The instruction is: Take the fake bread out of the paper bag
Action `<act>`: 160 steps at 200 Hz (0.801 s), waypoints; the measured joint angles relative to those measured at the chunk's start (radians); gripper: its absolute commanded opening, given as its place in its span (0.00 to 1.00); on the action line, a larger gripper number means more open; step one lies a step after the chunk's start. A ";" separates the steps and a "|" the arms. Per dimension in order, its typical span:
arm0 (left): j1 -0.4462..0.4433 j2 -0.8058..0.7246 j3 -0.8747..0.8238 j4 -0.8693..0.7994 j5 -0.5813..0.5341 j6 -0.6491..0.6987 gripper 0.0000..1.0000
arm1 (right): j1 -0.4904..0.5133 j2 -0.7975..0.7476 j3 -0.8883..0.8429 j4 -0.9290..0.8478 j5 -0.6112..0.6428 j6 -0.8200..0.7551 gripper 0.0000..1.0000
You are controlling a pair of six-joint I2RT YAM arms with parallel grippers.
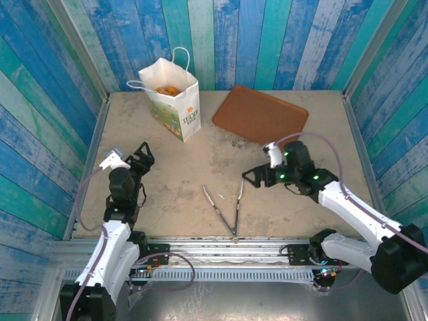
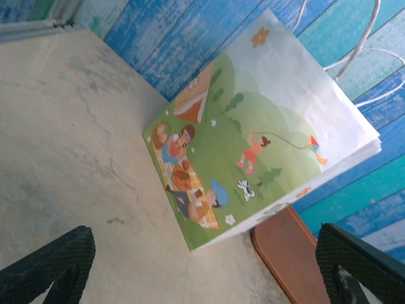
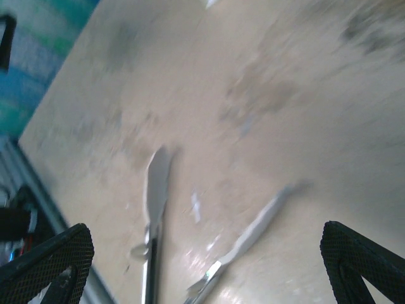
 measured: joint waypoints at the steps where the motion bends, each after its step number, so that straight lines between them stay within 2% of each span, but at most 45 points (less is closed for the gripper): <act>1: 0.000 -0.001 0.000 -0.001 0.001 -0.002 0.94 | 0.010 0.003 0.001 -0.001 0.003 0.001 0.96; 36: 0.000 -0.030 0.008 -0.056 0.041 -0.009 0.94 | 0.306 0.123 0.075 -0.105 0.174 0.051 0.98; 85: 0.000 -0.045 0.038 -0.152 0.042 -0.001 0.94 | 0.570 0.330 0.207 -0.261 0.424 0.169 1.00; 118: 0.000 -0.052 0.038 -0.181 0.042 0.000 0.94 | 0.678 0.480 0.304 -0.360 0.554 0.274 1.00; 160: 0.000 -0.054 0.051 -0.211 0.039 0.011 0.94 | 0.701 0.609 0.368 -0.423 0.618 0.382 1.00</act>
